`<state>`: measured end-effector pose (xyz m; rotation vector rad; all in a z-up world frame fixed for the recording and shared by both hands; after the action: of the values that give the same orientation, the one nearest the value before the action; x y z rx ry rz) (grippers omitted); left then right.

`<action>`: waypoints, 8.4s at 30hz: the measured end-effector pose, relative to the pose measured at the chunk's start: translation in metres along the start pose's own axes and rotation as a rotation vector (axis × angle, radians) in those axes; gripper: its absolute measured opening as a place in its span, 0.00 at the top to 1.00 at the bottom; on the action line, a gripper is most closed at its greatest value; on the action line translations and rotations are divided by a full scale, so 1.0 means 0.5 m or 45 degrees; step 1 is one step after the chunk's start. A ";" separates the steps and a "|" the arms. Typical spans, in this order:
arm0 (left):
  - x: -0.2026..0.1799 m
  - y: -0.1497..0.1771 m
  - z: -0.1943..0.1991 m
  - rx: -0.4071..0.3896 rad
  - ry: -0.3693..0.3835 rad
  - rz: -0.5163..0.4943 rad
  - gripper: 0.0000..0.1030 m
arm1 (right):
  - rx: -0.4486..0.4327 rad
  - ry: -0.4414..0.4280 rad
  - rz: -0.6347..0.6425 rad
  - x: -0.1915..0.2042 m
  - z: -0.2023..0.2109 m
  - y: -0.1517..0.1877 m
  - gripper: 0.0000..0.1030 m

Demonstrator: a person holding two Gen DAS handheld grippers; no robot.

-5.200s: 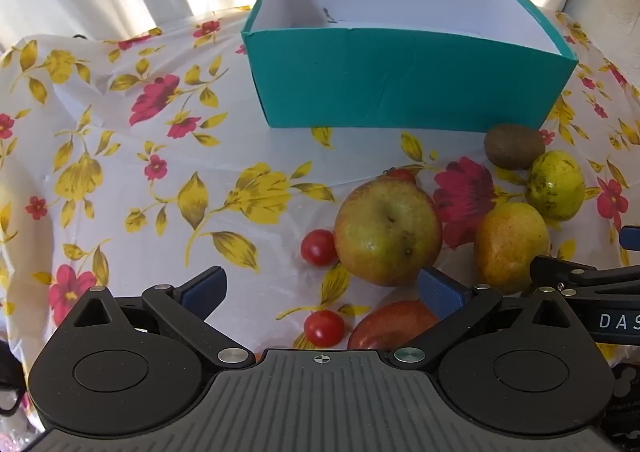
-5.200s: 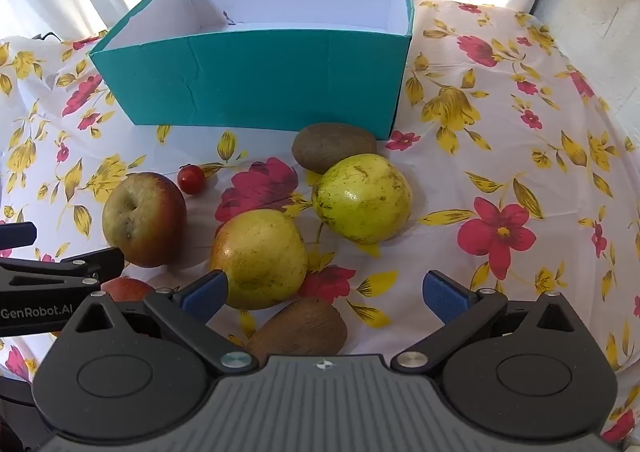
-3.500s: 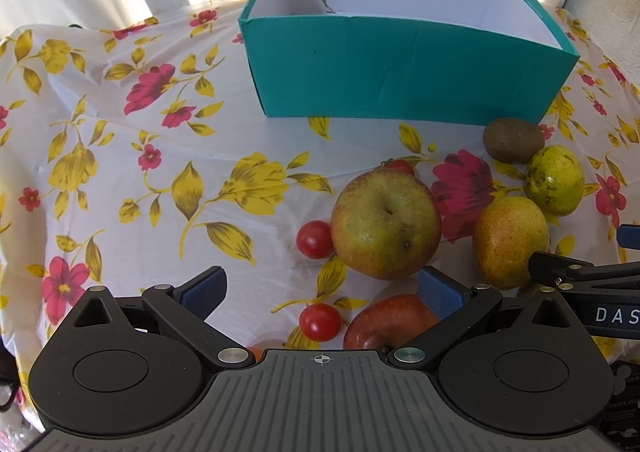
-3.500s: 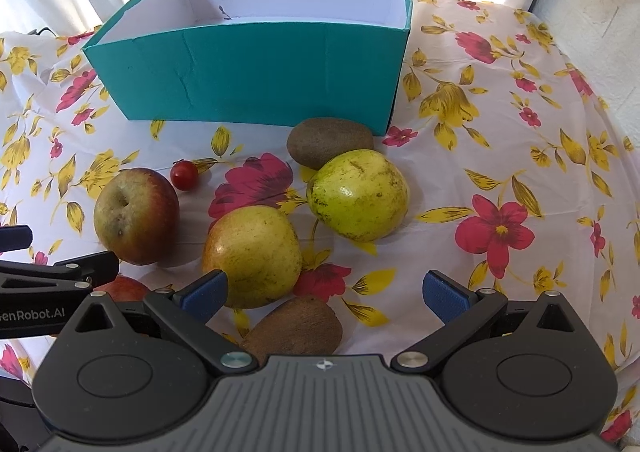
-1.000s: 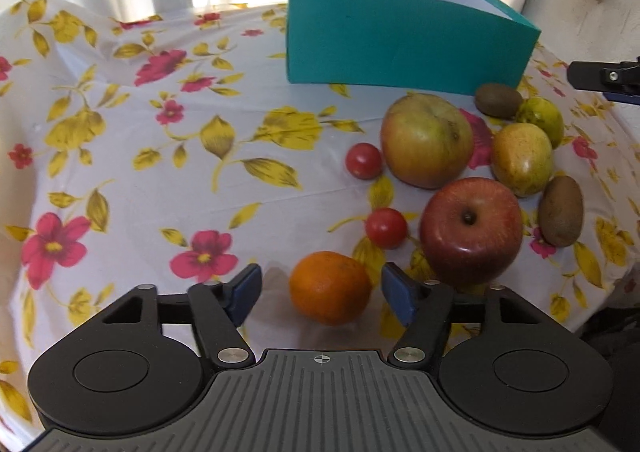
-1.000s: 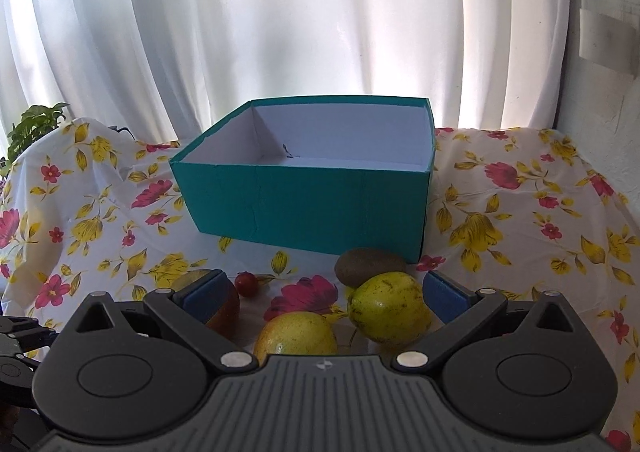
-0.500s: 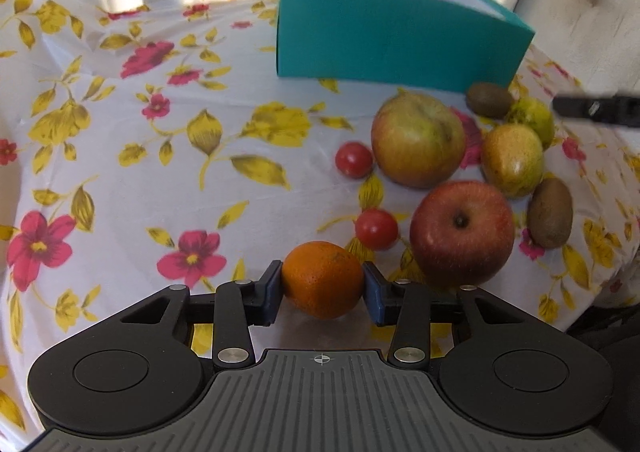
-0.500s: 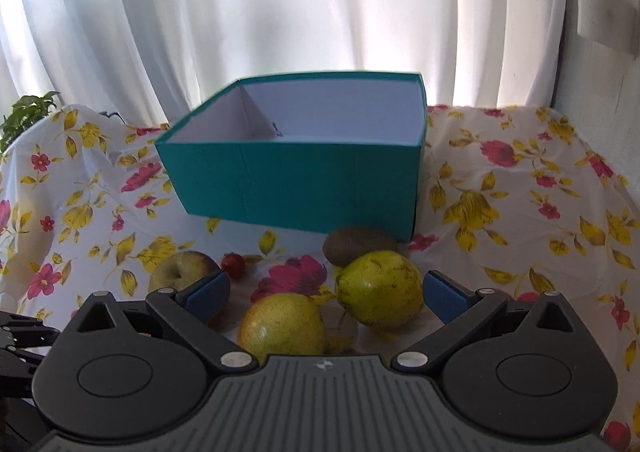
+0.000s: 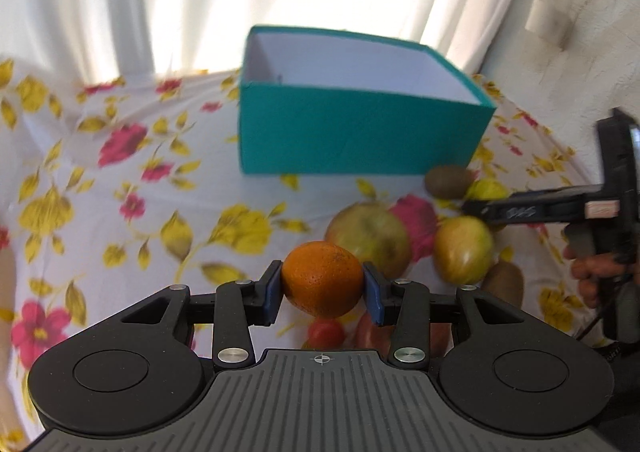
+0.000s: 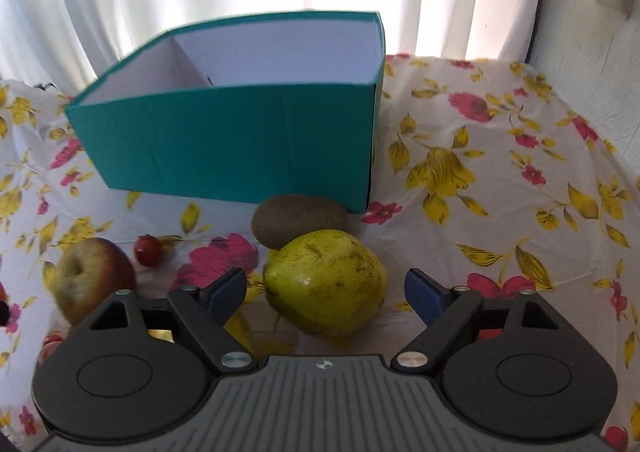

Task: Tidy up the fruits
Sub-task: 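Carry the orange into the teal box and open the left tool, then lower the yellow pear into the teal box and open the right tool, then grasp the green-red apple with the left tool, then grasp the brown kiwi with the right tool, then place the apple into the teal box with the left tool while the right tool holds the kiwi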

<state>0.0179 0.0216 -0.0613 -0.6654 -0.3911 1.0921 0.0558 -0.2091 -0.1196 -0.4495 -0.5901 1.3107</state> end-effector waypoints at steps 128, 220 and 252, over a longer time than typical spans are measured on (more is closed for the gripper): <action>-0.071 -0.042 -0.134 0.037 -0.017 -0.118 0.10 | -0.453 -0.143 -0.107 -0.013 0.169 -0.106 0.00; -0.023 -0.139 -0.074 0.000 -0.154 0.004 0.24 | -0.048 -0.016 0.031 0.025 -0.051 -0.059 0.34; 0.027 -0.339 -0.207 -0.101 -0.309 0.054 0.24 | -0.312 -0.101 0.007 0.014 0.129 -0.101 0.34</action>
<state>0.2009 -0.0476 -0.0253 -0.6146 -0.6339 1.2066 0.0543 -0.2142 -0.0378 -0.6021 -0.8210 1.2709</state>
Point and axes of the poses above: each gripper's, at about its wrist camera, not at the fingertips, and z roughly against the way its jaws point, x to its left, y to its underside, the point moved 10 cm from there along -z, roughly the way its jaws point, and after that the axes turned 7 degrees about -z, right-handed, at the moved point
